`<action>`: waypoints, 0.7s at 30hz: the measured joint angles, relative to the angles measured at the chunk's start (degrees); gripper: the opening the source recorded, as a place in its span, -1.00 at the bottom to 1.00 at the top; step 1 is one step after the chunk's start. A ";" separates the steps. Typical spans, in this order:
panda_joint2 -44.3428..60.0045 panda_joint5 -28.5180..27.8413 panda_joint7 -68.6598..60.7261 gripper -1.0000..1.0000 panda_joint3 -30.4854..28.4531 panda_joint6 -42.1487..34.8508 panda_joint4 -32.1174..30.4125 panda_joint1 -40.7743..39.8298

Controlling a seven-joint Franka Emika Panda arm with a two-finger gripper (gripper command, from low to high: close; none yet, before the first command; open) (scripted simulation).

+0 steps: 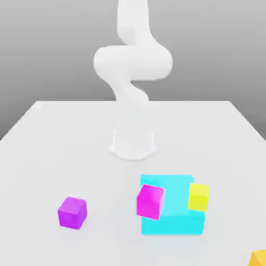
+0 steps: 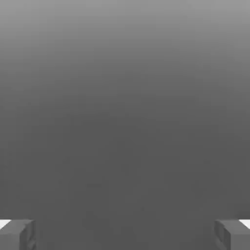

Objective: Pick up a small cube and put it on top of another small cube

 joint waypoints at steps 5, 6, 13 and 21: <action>7.60 -2.88 13.93 0.00 4.49 4.25 -3.80 -8.10; 9.09 -3.45 16.66 0.00 5.26 5.05 -4.53 -9.61; 19.63 -7.67 35.77 0.00 9.20 10.65 -9.62 -18.97; 31.42 -10.90 56.44 0.00 10.84 17.15 -15.45 -27.22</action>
